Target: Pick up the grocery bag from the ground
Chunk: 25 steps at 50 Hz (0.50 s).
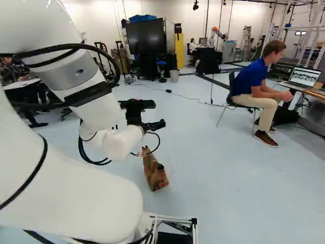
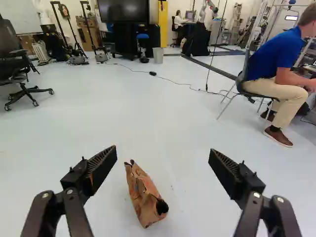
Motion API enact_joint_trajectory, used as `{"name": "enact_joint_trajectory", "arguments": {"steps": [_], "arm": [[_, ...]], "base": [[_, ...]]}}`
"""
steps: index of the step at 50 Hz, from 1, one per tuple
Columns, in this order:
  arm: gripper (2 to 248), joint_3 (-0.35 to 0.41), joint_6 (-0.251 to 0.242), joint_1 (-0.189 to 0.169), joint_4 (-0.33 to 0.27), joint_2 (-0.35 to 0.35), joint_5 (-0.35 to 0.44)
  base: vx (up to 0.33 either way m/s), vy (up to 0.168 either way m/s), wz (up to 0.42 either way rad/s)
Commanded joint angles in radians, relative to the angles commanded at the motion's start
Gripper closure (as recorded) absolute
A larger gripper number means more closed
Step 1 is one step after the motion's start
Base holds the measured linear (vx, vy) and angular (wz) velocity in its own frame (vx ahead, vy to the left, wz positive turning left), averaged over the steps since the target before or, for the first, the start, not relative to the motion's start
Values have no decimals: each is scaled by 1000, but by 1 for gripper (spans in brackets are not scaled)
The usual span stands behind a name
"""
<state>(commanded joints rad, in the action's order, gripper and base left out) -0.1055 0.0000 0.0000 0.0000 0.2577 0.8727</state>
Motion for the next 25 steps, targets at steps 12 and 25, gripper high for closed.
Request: {"name": "enact_joint_trajectory", "arguments": {"steps": [12,25], "arm": [[3,-2,0,0,0,-2,0],[3,-21,0,0,0,-24,0]], "base": [[-4,0,0],[0,0,0]]}}
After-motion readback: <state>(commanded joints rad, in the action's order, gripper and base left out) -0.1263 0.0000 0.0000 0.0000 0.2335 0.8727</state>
